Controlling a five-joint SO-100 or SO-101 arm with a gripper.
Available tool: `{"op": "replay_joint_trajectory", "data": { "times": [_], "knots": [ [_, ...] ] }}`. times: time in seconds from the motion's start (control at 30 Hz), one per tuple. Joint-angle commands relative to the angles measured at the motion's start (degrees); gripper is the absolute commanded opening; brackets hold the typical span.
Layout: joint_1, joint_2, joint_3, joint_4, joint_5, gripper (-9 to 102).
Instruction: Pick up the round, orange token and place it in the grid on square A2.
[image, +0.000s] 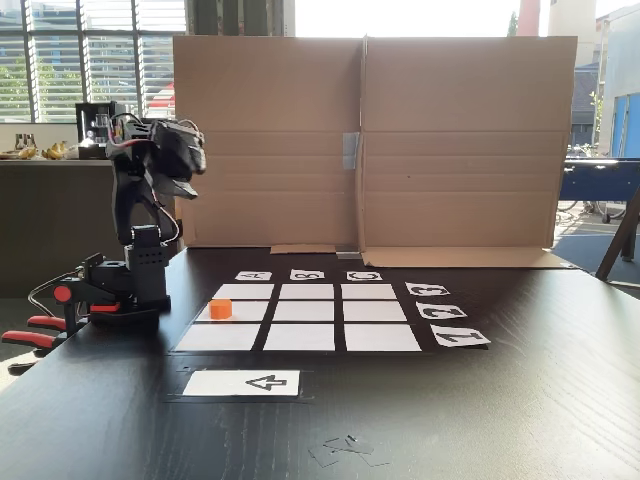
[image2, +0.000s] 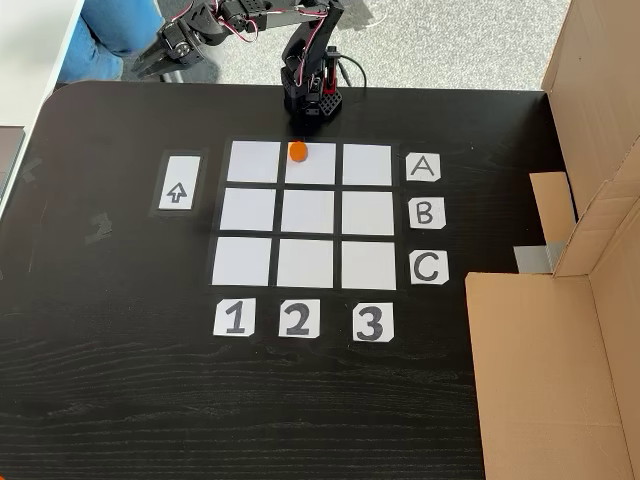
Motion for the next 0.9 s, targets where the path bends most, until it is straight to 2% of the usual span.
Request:
{"op": "replay_joint_trajectory", "data": {
  "times": [0.0,0.27,0.6,0.87],
  "knots": [
    [5.8,4.0,2.0,-3.6,1.5,0],
    [15.6,11.9,14.3,-9.0,4.5,0],
    [26.1,29.0,35.0,-9.0,9.3,-1],
    [29.9,48.8,54.7,-8.3,10.2,-1]
  ]
}}
